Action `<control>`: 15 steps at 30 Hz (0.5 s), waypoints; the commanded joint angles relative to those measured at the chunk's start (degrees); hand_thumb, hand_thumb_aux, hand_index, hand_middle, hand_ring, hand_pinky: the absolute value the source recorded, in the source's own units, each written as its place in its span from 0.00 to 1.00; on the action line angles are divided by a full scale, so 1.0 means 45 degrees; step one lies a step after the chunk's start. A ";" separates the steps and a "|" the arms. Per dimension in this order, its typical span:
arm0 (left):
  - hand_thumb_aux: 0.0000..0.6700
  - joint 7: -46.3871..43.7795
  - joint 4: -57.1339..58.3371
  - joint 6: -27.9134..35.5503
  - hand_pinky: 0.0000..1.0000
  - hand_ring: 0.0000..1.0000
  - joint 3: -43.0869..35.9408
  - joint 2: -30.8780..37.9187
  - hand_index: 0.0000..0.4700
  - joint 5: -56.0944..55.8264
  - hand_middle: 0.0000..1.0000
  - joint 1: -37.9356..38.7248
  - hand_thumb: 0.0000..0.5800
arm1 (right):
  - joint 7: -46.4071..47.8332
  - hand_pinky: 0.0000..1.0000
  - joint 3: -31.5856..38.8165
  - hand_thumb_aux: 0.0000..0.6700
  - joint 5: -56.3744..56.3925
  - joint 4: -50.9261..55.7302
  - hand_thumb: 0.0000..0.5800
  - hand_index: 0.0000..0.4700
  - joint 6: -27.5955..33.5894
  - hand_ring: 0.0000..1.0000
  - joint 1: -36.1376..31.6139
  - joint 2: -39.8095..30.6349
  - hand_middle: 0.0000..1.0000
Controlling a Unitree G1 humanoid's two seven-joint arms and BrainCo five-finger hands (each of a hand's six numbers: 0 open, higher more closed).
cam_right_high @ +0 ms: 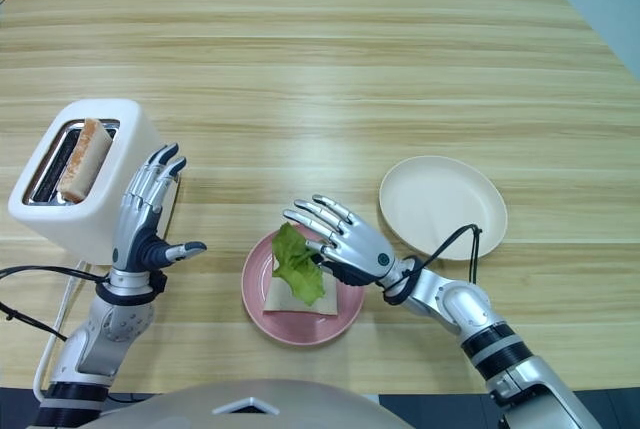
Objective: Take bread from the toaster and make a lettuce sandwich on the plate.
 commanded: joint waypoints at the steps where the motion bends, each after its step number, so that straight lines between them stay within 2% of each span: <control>1: 0.00 0.0038 0.0190 0.0103 0.00 0.00 0.0057 -0.0006 0.00 -0.0009 0.00 0.0120 0.00 | -0.0058 0.00 -0.0170 1.00 -0.0371 0.0631 1.00 1.00 0.0546 0.00 -0.0532 -0.0237 0.00; 4: 0.00 0.0320 -0.0631 0.0482 0.00 0.00 0.1019 0.0030 0.00 -0.0098 0.00 0.0436 0.00 | 0.0002 0.00 0.0570 1.00 -0.0726 0.1818 1.00 1.00 0.0363 0.00 -0.0441 -0.0349 0.00; 7: 0.00 0.0395 -0.0865 0.0670 0.00 0.00 0.1477 0.0097 0.00 -0.0002 0.00 0.0471 0.00 | -0.0120 0.00 0.0754 0.99 -0.0732 0.1806 1.00 0.99 0.0258 0.00 -0.0421 -0.0483 0.00; 8: 0.00 0.0397 -0.0956 0.0767 0.00 0.00 0.1679 0.0153 0.00 0.0025 0.00 0.0463 0.00 | -0.0118 0.00 0.0759 0.82 -0.0693 0.1780 0.97 0.82 0.0273 0.00 -0.0385 -0.0544 0.00; 9: 0.00 0.0424 -0.1081 0.0895 0.00 0.00 0.1926 0.0213 0.00 0.0065 0.00 0.0489 0.00 | -0.0093 0.00 0.0757 0.55 -0.0663 0.1799 0.79 0.55 0.0307 0.00 -0.0368 -0.0605 0.00; 10: 0.00 0.0463 -0.1242 0.1043 0.00 0.00 0.2270 0.0278 0.00 0.0078 0.00 0.0535 0.00 | -0.0081 0.00 0.0768 0.12 -0.0657 0.1860 0.22 0.12 0.0337 0.00 -0.0351 -0.0674 0.00; 11: 0.00 0.0528 -0.1410 0.1210 0.00 0.00 0.2640 0.0327 0.00 0.0105 0.00 0.0579 0.00 | -0.0091 0.00 0.0793 0.03 -0.0673 0.1939 0.06 0.03 0.0366 0.00 -0.0337 -0.0727 0.00; 12: 0.00 0.0570 -0.1570 0.1370 0.00 0.00 0.2966 0.0358 0.00 0.0124 0.00 0.0603 0.00 | -0.0082 0.00 0.0806 0.00 -0.0685 0.1955 0.00 0.00 0.0399 0.00 -0.0305 -0.0774 0.00; 15: 0.00 0.0581 -0.2171 0.1967 0.00 0.00 0.4006 0.0455 0.00 0.0175 0.00 0.0655 0.00 | -0.0099 0.00 0.0750 0.00 -0.0628 0.1758 0.00 0.00 0.0505 0.00 -0.0179 -0.0867 0.00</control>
